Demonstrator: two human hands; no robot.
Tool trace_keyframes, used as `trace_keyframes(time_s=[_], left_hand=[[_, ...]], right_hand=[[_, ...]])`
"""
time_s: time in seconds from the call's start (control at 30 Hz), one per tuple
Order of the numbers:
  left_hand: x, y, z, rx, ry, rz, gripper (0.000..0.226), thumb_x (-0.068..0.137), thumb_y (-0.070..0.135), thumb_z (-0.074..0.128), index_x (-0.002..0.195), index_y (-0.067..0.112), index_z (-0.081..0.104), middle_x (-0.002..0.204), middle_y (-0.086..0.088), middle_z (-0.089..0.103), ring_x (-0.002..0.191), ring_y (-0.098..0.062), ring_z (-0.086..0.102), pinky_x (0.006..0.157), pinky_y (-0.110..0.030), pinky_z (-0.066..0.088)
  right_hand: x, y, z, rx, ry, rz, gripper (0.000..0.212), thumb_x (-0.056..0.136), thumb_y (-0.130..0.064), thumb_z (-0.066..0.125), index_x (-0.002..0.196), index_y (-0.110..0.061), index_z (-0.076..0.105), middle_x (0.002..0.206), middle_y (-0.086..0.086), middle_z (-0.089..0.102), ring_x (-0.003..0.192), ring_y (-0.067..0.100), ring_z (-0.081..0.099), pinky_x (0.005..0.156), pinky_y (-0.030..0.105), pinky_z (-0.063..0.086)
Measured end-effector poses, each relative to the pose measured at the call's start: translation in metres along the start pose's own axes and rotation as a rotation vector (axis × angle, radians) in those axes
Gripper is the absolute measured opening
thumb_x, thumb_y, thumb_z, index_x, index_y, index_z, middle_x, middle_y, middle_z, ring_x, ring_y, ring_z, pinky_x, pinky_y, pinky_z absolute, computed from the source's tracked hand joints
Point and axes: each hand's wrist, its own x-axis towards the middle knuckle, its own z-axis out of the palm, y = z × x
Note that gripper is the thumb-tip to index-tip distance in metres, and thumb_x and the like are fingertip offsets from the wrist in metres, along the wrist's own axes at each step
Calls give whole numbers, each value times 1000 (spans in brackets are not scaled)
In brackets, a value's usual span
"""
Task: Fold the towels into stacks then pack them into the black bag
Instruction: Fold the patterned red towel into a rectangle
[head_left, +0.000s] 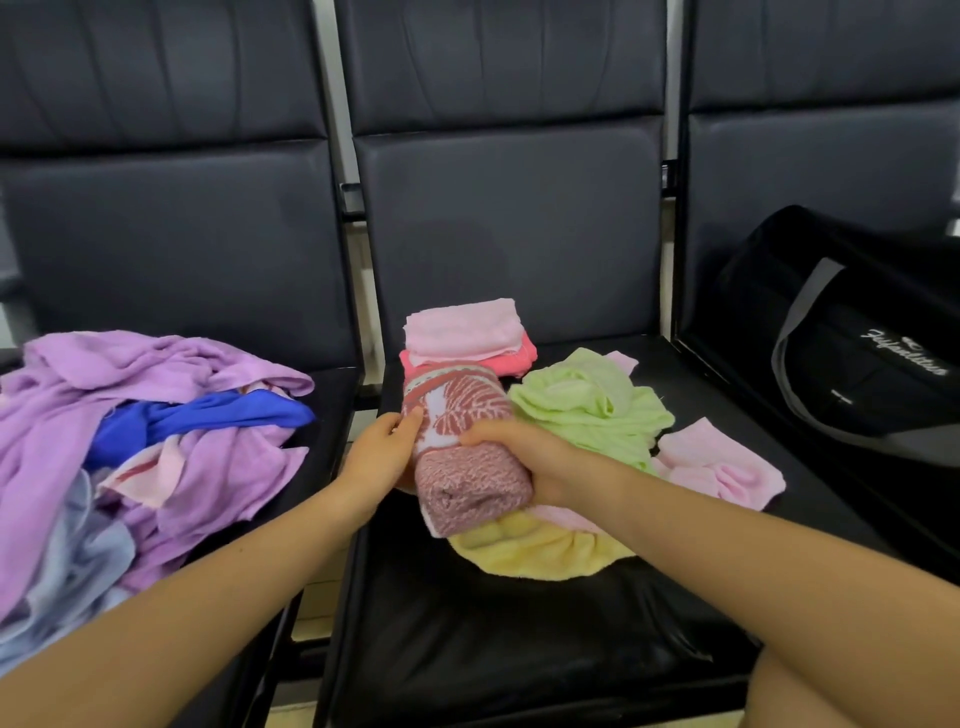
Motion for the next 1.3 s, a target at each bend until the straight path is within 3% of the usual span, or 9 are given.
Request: trace_keyframes(time_s=[0.1,0.3,0.5,0.57,0.73,0.87,1.07,1.2,1.3], left_hand=[[-14,13,2,-354,-146,-163,50,90,62,46,108,19,63,101,-9,71,90,-26,68,72,-37,54],[-28,33,5,-922,-483,-373,67,83,67,53,125,14,60,123,-15,65,117,-35,58,100,-49,45],[-25,46,13,-934,-259,-310,37,89,43,59,114,15,61,102,-11,71,96,-28,66,71,-40,51],[-23,49,14,-961,-223,-295,32,95,38,53,111,12,61,95,-13,72,90,-29,67,68,-40,51],[2,62,6,-1068,-72,-180,43,91,41,60,124,14,60,116,-12,69,99,-33,69,81,-49,57],[11,66,12,-1099,73,-121,40,91,36,63,125,16,58,113,-8,70,98,-31,69,87,-53,54],[18,68,22,-1123,76,-137,41,87,22,66,126,14,56,113,-5,70,100,-24,68,86,-43,56],[34,65,14,-1107,119,-64,52,85,14,67,133,13,49,118,-6,67,102,-21,67,88,-40,56],[54,61,10,-951,188,-35,75,84,17,69,147,24,30,126,-4,59,103,-19,66,93,-44,53]], right_hand=[[-12,-17,-2,72,-57,-79,41,82,-5,65,121,-5,52,121,18,62,109,33,62,96,47,50],[-23,-34,-7,-2,7,-193,28,84,-10,68,111,-5,61,112,13,68,100,28,67,91,40,53],[-26,-21,11,-291,168,-248,44,76,-26,80,113,-13,59,104,4,70,91,18,69,75,26,56],[-25,-16,15,-187,168,-285,40,78,-27,78,111,-15,60,103,3,70,90,17,70,70,24,57],[-26,-7,11,24,54,-195,48,81,-47,68,123,-25,56,121,3,66,112,22,63,102,41,47],[-24,-5,14,158,-15,-78,49,76,-57,66,112,-25,58,121,9,64,115,25,60,104,45,43],[-5,-14,4,247,122,-270,30,91,-26,62,120,-20,55,118,4,66,111,22,61,103,45,45],[7,-38,-20,116,271,-389,13,95,-13,56,107,-16,59,97,0,70,88,15,66,65,30,54],[31,-61,-33,49,470,-435,22,95,-10,51,117,-11,55,93,0,64,79,14,62,60,28,48]])
